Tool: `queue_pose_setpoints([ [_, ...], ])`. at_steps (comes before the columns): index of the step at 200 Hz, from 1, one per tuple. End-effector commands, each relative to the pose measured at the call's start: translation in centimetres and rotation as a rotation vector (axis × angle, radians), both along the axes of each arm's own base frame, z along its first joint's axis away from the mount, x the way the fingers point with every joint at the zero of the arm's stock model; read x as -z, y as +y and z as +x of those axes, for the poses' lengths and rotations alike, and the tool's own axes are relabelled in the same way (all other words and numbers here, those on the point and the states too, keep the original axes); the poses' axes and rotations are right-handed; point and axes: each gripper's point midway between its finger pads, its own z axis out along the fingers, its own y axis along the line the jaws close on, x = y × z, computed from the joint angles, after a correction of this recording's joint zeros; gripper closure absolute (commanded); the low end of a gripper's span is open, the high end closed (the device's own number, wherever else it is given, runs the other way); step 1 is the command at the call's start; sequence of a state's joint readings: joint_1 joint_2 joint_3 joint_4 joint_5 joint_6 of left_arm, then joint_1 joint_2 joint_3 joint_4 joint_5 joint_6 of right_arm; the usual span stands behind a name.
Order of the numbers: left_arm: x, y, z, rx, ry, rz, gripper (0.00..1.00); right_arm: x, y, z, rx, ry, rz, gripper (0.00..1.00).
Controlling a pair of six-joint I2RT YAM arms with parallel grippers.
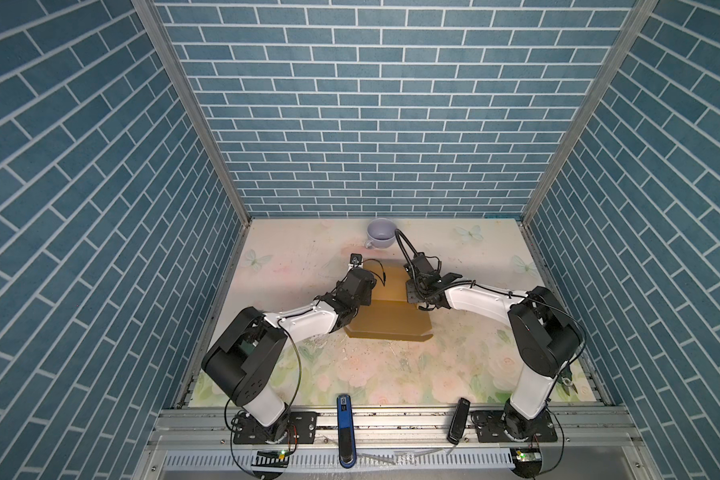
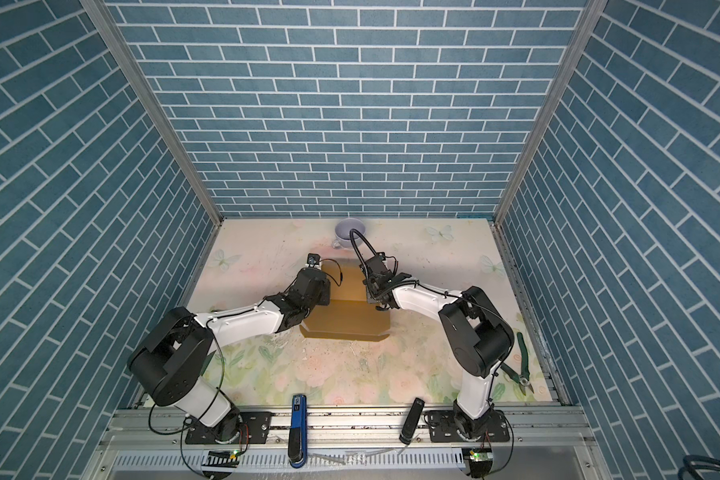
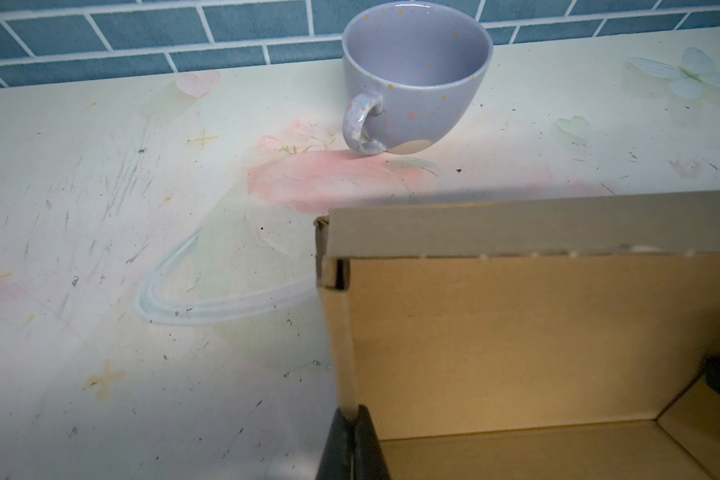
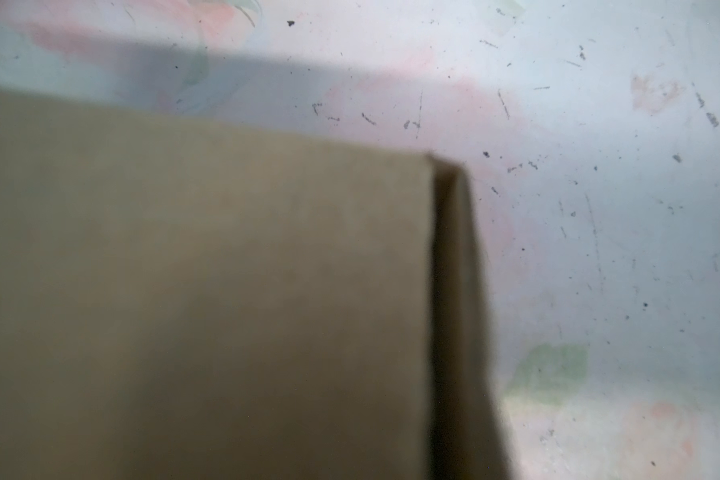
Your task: Fold the paper box
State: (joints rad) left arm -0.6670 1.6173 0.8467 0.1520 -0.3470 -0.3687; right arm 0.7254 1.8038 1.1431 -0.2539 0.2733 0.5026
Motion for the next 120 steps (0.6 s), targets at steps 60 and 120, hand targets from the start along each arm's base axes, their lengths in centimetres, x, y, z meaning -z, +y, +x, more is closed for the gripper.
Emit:
queue_pose_setpoints([
  [60,2.3,-1.3,-1.3,0.053,0.083,0.007,1.0,0.5,0.6,-1.1,-0.044,0.016,-0.063,0.84],
  [120,2.0,-1.0,-1.3,0.048,0.07,0.011,1.0,0.8,-0.8,-1.0,-0.003,0.008,-0.134,0.83],
])
